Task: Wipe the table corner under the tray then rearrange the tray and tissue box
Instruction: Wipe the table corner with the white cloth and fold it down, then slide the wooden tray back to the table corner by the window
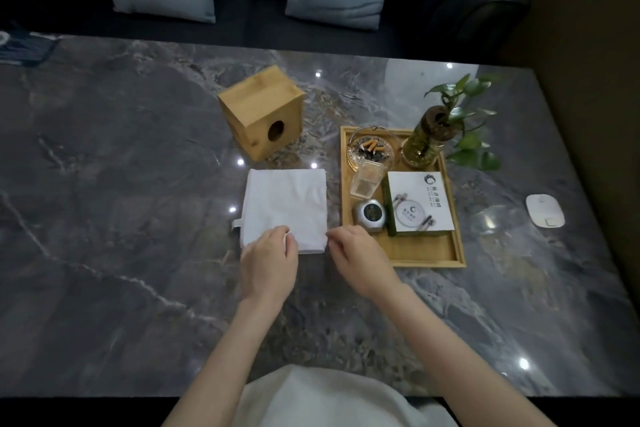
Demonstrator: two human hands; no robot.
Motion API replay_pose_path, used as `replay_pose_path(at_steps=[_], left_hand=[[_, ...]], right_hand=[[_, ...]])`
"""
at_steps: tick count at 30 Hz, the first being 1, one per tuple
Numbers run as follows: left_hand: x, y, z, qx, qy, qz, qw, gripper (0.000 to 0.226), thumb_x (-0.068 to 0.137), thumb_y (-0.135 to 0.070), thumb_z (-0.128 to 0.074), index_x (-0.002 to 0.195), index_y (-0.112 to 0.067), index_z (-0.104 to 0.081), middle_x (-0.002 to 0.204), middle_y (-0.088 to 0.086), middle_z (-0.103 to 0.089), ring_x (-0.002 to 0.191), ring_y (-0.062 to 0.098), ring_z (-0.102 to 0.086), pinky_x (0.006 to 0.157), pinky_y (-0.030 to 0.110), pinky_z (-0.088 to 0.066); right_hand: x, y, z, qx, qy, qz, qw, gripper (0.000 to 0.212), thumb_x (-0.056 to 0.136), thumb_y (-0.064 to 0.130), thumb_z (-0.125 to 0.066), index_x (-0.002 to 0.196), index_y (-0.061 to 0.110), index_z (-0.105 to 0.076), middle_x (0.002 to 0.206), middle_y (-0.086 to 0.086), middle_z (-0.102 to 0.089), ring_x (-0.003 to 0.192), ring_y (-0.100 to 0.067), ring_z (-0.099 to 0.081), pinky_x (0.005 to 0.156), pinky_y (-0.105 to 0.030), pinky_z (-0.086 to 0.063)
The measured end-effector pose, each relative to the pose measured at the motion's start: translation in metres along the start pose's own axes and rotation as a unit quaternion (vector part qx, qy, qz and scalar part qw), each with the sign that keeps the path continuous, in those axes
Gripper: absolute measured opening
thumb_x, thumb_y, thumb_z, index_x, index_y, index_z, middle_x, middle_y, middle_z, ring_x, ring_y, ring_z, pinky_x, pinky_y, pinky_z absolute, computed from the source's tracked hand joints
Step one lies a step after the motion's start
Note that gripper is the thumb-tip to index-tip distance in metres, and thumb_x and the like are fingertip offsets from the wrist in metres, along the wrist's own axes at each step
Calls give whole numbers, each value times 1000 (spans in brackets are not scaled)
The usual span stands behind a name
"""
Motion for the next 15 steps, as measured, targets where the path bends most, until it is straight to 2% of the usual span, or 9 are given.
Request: replay_pose_path(at_steps=[1, 2, 4, 6, 8, 10, 12, 15], left_hand=[[0, -15, 4, -22, -4, -18, 1000, 28, 94, -23, -39, 93, -10, -63, 97, 12, -70, 82, 29, -60, 68, 34, -42], [0, -29, 4, -35, -2, -33, 999, 27, 93, -23, -39, 86, -10, -62, 88, 12, -70, 72, 27, -56, 60, 31, -38], [3, -51, -4, -54, 12, -55, 997, 28, 94, -23, -41, 83, -9, -62, 82, 11, -68, 68, 24, -54, 56, 31, -38], [5, -68, -18, -76, 23, -74, 994, 25, 93, -22, -43, 88, -8, -63, 85, 11, -68, 71, 21, -55, 61, 30, -40], [4, -81, -31, -113, 10, -95, 989, 22, 93, -17, -46, 96, -6, -64, 92, 11, -67, 80, 20, -57, 68, 29, -42], [0, -89, -42, -120, -13, -113, 986, 22, 90, -11, -49, 107, -3, -61, 100, 14, -65, 92, 25, -58, 78, 31, -44], [-4, -85, -60, -103, -11, -89, 991, 31, 89, -9, -52, 118, 1, -54, 110, 18, -59, 103, 30, -54, 88, 37, -45], [-9, -75, -86, -56, 9, -46, 997, 42, 88, -13, -55, 124, 5, -47, 115, 24, -51, 107, 35, -50, 93, 41, -44]], right_hand=[[-2, -7, 17, 25, -13, -21, 999, 25, 94, 20, -46, 110, 11, -63, 108, -6, -68, 99, -21, -60, 84, -36, -51], [-5, -17, 34, 53, -30, -41, 997, 23, 93, 21, -47, 105, 12, -65, 100, -6, -71, 91, -21, -63, 78, -39, -52], [-15, -44, 67, 89, -89, -79, 989, 20, 92, 20, -50, 99, 13, -68, 90, -5, -72, 81, -21, -64, 71, -39, -52], [-32, -81, 95, 108, -177, -133, 969, 17, 91, 18, -53, 100, 14, -67, 90, -6, -72, 81, -22, -64, 71, -39, -51], [-54, -125, 108, 138, -260, -208, 933, 19, 91, 18, -52, 105, 13, -63, 96, -7, -70, 86, -22, -62, 76, -41, -50], [-73, -160, 107, 136, -305, -261, 906, 22, 92, 17, -50, 111, 9, -58, 103, -9, -65, 94, -24, -60, 82, -40, -49], [-81, -182, 98, 91, -295, -285, 907, 28, 92, 14, -51, 117, 5, -53, 111, -13, -59, 104, -27, -54, 90, -39, -45], [-83, -206, 80, 35, -221, -313, 923, 34, 91, 15, -52, 122, 0, -50, 119, -17, -54, 113, -30, -48, 97, -38, -39]])
Point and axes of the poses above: each hand's wrist, its own x-axis towards the middle knuckle, its own z-axis out of the back of the hand, y = z × x, the point moved 10 cm from there along x, towards the middle knuckle
